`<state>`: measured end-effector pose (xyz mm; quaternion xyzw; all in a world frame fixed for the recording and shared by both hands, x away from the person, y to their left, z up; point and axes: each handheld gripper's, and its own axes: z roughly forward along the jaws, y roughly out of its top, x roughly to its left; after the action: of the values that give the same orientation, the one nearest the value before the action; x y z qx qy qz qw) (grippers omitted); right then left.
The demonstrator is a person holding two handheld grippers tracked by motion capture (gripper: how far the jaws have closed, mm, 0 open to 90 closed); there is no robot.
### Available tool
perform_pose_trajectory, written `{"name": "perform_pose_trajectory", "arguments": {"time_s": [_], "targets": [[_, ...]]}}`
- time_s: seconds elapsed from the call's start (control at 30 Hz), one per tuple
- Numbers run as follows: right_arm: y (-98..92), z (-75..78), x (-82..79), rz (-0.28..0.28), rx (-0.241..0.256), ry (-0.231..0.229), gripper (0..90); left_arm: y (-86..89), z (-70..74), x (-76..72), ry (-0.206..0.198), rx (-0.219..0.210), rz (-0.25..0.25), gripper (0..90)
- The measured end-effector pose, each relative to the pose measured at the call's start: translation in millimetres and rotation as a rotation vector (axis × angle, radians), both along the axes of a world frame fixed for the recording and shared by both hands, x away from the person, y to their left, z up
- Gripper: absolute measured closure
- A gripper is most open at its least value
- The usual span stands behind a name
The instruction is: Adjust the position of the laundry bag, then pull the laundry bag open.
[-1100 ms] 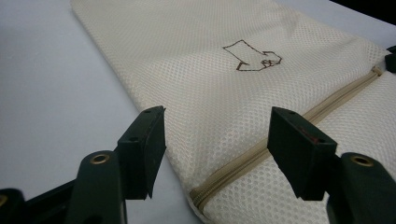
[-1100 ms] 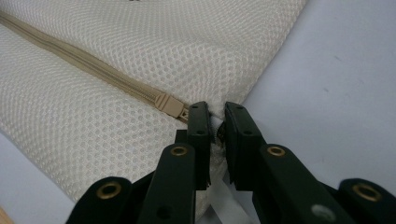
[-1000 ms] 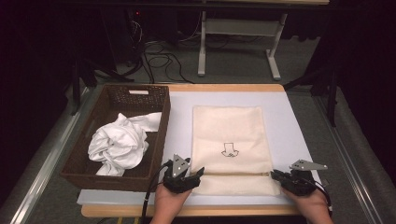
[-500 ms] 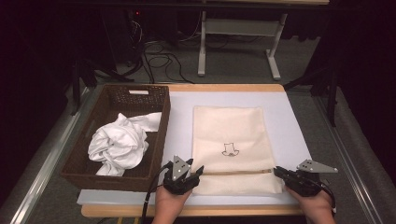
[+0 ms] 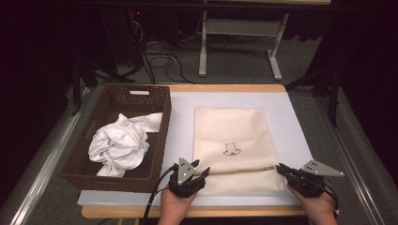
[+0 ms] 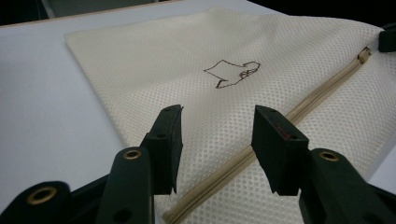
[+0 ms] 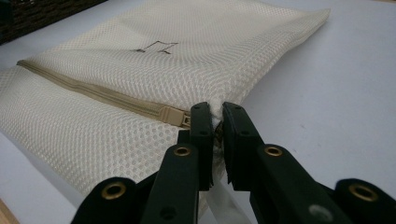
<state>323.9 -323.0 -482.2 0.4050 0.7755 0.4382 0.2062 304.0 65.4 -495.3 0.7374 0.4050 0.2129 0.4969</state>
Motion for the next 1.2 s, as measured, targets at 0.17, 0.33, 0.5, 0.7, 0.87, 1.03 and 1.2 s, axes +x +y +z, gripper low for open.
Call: {"name": "perform_pose_trajectory", "arguments": {"time_s": [0.17,0.33,0.5,0.7,0.87,1.03,1.2], "targets": [[0.5,3.4,-1.8,0.001,0.010,-0.021,84.3,-5.7,-1.0,0.2,0.003,0.011,-0.007,56.5],[1.7,5.6,-2.9,-0.004,0.022,-0.038,84.3,-11.4,2.0,3.7,0.019,0.002,-0.029,62.0],[1.7,5.4,-3.4,-0.005,0.021,-0.042,84.4,-20.9,7.2,6.6,0.040,0.015,-0.073,72.1],[1.4,7.9,-5.1,0.014,0.019,-0.061,84.4,-43.1,9.7,10.2,0.017,-0.022,-0.080,89.2],[0.9,8.0,-4.4,0.020,0.025,-0.066,84.3,-72.6,8.2,13.1,0.012,-0.001,-0.131,90.0],[0.0,8.9,-3.8,0.027,0.035,-0.066,84.3,-103.3,8.1,15.7,0.020,-0.003,-0.193,90.0],[0.2,9.7,-4.2,0.032,0.031,-0.074,84.4,-128.0,4.7,17.5,0.028,0.008,-0.230,90.0]]}}
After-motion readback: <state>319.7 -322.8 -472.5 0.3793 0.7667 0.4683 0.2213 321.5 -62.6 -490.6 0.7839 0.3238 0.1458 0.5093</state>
